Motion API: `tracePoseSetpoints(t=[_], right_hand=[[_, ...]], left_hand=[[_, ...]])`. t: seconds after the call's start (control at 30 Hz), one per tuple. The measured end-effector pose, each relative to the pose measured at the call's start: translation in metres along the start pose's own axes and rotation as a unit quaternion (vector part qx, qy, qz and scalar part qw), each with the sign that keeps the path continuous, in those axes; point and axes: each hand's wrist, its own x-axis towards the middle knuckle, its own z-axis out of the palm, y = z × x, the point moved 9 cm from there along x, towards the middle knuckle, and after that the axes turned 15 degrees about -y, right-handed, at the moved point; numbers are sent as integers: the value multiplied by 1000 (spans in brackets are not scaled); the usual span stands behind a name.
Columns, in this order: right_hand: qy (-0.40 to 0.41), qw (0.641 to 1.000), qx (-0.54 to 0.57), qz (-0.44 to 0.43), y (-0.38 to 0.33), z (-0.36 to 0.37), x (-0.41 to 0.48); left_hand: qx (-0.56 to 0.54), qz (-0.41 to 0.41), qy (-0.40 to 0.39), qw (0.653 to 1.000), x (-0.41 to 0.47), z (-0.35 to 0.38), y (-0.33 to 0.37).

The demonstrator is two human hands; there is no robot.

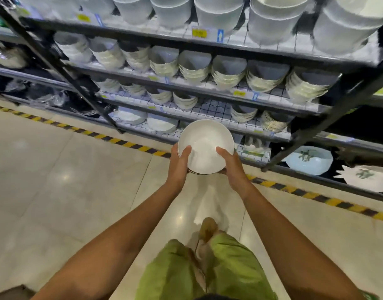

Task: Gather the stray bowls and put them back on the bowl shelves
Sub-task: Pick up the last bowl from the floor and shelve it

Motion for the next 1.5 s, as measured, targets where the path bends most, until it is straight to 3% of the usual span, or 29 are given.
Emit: tracePoseSetpoints(t=[0.23,0.63,0.97,1.23,1.5], right_hand=[[29,999,14,-16,15,-26,105],[105,989,1,-101,73,-74,269],[100,967,-10,-234,71,-103,322],[98,960,-63,-253,54,-110,347],[121,960,-57,-244,45,-113,373]], left_hand=[[-2,-23,-32,999,119,-8,-27],[38,65,-136,988,306,-22,-97],[70,169,-91,979,381,-12,-109],[53,201,-90,974,404,-6,-99],[50,173,-118,977,430,-3,-88]])
